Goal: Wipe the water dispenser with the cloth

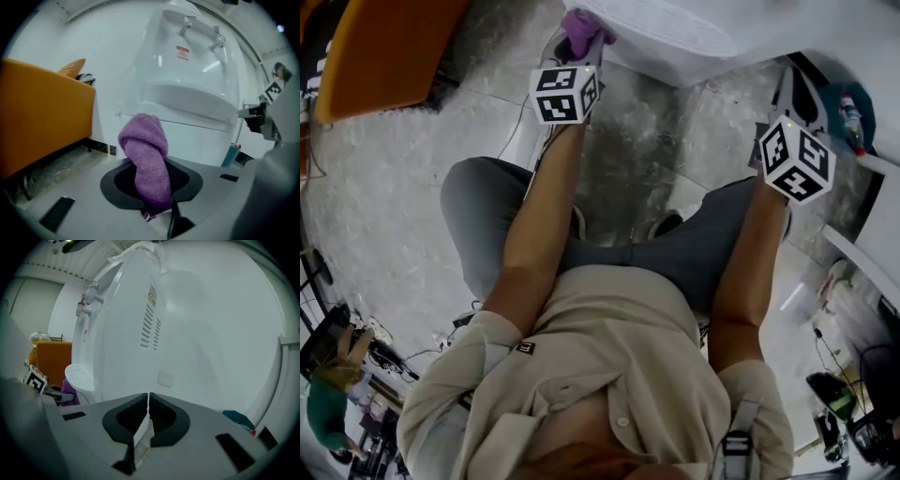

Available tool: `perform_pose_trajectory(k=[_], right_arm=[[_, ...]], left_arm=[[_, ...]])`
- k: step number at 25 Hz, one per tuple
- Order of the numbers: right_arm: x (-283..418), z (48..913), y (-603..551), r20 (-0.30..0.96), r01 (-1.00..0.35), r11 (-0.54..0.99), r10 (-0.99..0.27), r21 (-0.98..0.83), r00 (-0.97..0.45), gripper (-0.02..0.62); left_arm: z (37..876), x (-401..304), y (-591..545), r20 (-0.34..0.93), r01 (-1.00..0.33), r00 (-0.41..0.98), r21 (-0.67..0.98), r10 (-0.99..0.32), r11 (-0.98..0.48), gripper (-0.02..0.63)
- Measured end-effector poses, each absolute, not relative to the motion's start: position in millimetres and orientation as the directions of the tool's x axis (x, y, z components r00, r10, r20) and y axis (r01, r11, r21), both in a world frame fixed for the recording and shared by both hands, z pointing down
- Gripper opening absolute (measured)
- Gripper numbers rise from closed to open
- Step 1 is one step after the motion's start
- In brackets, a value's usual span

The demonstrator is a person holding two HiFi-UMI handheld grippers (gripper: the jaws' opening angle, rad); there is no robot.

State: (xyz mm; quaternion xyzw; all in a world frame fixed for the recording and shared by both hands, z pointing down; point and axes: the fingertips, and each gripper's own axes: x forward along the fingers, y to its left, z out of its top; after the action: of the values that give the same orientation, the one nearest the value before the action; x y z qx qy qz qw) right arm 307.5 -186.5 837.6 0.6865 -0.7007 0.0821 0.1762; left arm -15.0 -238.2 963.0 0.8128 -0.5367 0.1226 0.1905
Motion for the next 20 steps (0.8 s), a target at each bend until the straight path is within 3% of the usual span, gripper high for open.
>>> perform_pose_trajectory(k=[5,10,17,20], right_arm=[[306,847,-191,0.378,-0.987,0.06,-0.926,0.148,0.0,0.026],[325,849,-186,0.384,-0.986,0.023,-0.922,0.165,0.043,0.026],[340,850,-184,0.383,-0.988,-0.012,-0.921,0.153,0.07,0.028],[324,852,-191,0.38,-0.989,0.022,-0.924,0.143,0.035,0.028]], left_arm=[[986,78,-207,0.399,-0.825,0.562,0.206,-0.725,-0.526,0.124],[999,181,-163,0.404,-0.628,0.75,0.183,-0.524,-0.756,0.123],[1005,181,-166,0.42,-0.617,0.746,0.144,-0.517,-0.774,0.118],[1025,127,-189,0.465,-0.73,0.642,0.128,-0.61,-0.671,0.118]])
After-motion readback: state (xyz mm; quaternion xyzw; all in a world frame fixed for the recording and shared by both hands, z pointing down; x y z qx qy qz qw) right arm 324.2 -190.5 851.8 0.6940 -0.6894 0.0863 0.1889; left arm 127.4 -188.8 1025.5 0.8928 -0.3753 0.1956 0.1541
